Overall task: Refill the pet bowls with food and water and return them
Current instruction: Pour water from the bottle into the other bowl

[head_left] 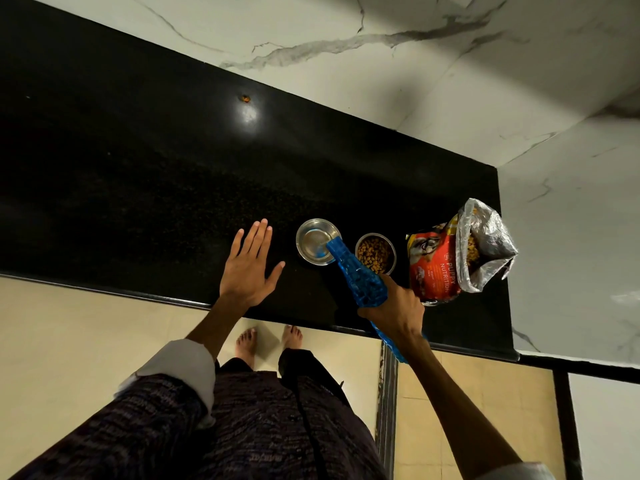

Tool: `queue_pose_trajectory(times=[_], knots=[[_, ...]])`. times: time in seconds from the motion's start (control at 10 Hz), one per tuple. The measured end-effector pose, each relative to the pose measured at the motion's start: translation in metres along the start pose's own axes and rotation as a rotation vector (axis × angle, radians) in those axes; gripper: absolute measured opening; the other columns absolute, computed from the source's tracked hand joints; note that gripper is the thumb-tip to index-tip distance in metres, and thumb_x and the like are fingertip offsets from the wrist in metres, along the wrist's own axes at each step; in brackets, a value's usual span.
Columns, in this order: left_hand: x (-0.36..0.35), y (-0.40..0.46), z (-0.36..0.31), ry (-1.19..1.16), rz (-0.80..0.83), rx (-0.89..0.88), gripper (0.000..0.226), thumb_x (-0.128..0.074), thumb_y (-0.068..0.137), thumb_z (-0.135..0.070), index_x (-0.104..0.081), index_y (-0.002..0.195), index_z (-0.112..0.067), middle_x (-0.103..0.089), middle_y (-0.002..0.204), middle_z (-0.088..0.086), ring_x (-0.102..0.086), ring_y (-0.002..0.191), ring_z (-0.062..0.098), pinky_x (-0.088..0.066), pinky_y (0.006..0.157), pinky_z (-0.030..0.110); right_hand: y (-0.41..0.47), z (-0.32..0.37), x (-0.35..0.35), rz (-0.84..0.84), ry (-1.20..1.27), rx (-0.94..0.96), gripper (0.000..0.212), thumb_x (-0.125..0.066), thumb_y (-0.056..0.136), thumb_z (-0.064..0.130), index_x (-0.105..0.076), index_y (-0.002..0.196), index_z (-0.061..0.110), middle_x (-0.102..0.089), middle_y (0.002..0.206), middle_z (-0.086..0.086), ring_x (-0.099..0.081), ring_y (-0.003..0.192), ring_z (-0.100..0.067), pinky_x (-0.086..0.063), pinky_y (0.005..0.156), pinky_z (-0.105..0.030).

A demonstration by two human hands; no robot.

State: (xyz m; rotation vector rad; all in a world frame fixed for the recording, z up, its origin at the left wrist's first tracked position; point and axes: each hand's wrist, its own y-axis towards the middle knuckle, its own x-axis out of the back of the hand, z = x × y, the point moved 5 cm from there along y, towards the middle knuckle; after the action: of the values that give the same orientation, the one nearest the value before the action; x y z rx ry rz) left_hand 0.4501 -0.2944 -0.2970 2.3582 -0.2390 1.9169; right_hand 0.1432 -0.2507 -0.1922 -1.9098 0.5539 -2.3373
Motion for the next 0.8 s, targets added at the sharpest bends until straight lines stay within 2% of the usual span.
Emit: queue_pose_trajectory(times=[0.8], knots=[[0.0003, 0.0002, -0.0001, -0.012, -0.004, 0.002, 0.082, -0.032, 0.103, -0.058, -0.015, 0.163, -0.005, -0.008, 0.172, 0.014, -0.007, 0.160, 0.026, -0.011, 0.129, 0.050, 0.0002, -0.0006, 0.0011, -0.020, -0.020, 0.011, 0.085, -0.089, 0.069, 0.056, -0.056, 0.142, 0.027, -0.076, 0.111, -0.002, -0.073, 0.092, -0.021, -0.063, 0.077, -0.040]])
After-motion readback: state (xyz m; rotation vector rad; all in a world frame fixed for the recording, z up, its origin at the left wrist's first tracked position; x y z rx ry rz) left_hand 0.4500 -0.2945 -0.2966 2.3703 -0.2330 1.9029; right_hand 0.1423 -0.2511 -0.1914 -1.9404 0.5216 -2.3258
